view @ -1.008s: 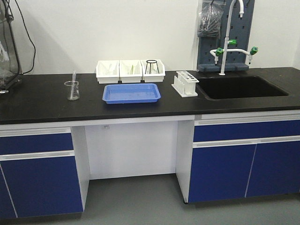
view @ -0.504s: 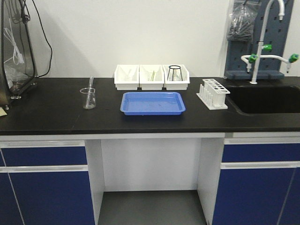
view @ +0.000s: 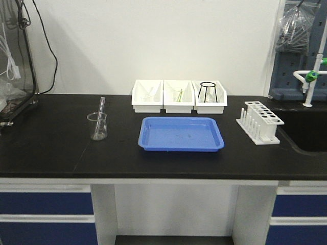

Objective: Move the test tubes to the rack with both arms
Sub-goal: 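Drive the base up to the lab bench facing the white bins, then lower the left gripper around the glass test tube in the beaker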

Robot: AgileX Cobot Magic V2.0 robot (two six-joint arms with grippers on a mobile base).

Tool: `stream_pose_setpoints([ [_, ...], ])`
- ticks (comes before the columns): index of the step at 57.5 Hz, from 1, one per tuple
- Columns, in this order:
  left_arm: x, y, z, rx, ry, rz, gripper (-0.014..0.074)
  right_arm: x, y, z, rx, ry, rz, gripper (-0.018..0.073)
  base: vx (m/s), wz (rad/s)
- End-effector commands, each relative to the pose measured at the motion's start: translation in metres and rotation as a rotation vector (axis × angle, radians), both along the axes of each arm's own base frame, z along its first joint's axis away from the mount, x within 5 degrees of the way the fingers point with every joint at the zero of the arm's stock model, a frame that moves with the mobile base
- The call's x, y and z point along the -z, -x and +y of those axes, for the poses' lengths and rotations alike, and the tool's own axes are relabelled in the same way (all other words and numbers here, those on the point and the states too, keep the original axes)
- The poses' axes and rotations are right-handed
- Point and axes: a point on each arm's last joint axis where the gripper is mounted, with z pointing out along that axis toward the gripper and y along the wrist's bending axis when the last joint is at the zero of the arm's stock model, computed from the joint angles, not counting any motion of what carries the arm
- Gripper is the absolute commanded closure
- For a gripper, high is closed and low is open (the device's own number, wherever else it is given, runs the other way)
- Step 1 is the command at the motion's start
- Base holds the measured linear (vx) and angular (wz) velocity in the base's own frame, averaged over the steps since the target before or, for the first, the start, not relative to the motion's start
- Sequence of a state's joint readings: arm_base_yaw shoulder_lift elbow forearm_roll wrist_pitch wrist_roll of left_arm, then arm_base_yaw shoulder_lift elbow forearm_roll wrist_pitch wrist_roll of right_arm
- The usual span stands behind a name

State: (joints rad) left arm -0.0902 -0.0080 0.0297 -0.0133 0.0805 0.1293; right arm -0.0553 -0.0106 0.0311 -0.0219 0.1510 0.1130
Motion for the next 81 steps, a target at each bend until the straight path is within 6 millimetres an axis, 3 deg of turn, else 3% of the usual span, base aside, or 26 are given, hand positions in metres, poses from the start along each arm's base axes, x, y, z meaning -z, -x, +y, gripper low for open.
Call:
stream_pose_setpoints([
  [1,0.0003,0.0006,0.0001,0.0,0.019,-0.073,0.0617,-0.0043,-0.0005,-0.0003,0.004,0.017,-0.079,0.0566,0.47,0.01],
  [81,0.0003,0.0006,0.0001,0.0,0.019,-0.073,0.0617,-0.0043,-0.0005,-0.0003,0.004,0.017,-0.079,0.0566,0.41,-0.02],
])
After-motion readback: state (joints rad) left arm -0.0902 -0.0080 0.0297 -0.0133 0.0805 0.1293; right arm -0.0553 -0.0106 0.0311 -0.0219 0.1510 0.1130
